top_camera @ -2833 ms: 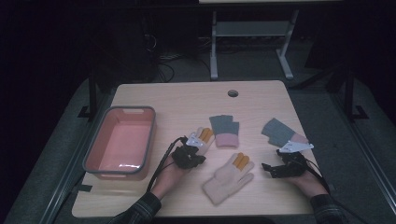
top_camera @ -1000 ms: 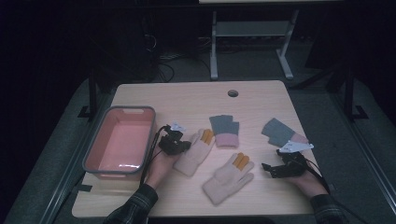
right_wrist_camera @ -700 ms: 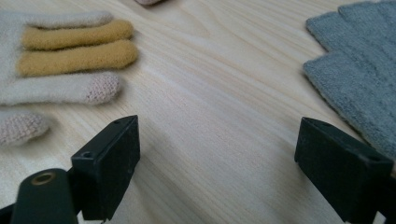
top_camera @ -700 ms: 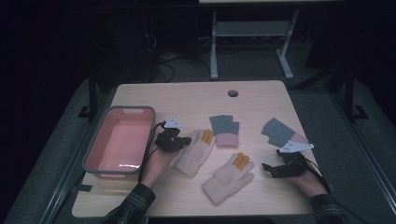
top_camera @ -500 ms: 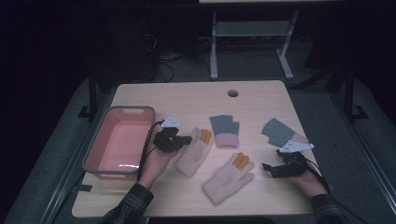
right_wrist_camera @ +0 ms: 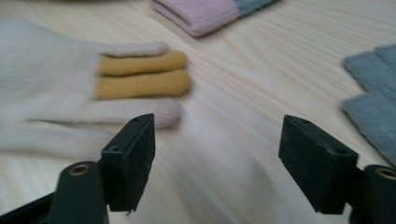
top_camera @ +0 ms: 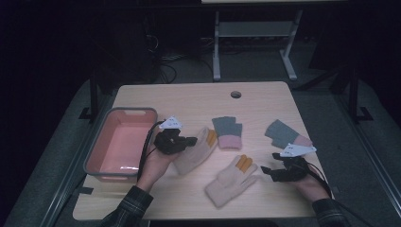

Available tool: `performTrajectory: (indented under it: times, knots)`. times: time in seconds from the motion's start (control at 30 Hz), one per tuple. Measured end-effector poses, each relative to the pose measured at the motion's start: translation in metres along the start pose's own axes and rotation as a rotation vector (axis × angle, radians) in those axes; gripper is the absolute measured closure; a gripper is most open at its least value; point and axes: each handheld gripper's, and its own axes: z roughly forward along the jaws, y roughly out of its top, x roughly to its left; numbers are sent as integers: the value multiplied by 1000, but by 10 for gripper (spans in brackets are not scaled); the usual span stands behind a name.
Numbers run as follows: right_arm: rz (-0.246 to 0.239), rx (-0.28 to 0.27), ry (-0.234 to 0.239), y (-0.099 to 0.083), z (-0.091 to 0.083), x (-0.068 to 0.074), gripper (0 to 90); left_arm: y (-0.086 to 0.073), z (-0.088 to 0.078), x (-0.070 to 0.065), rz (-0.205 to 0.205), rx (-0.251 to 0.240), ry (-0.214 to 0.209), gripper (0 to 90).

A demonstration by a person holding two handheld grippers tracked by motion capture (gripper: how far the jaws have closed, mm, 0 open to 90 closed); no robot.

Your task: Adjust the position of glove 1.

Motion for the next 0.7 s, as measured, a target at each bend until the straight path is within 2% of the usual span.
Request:
performTrajectory:
  times: [0.1, 0.23, 0.33, 0.43, 0.57, 0.7]
  knots:
    - [-10, 1, 55, 4, -1, 9, 412, 3, -2, -5, 10, -10, -14, 897]
    - [-48, 12, 121, 11, -2, 26, 650, 5, -1, -11, 22, -14, -28, 897]
    - [-76, 22, 183, 14, -1, 41, 772, 6, -1, -16, 27, -13, -38, 897]
    - [-119, 62, 233, 12, 3, 55, 841, 7, 2, -21, 29, -7, -42, 897]
    - [-164, 100, 294, 13, 10, 71, 866, 8, 7, -30, 43, 10, -57, 897]
    - [-182, 127, 318, 13, 16, 78, 865, 8, 13, -40, 70, 25, -83, 897]
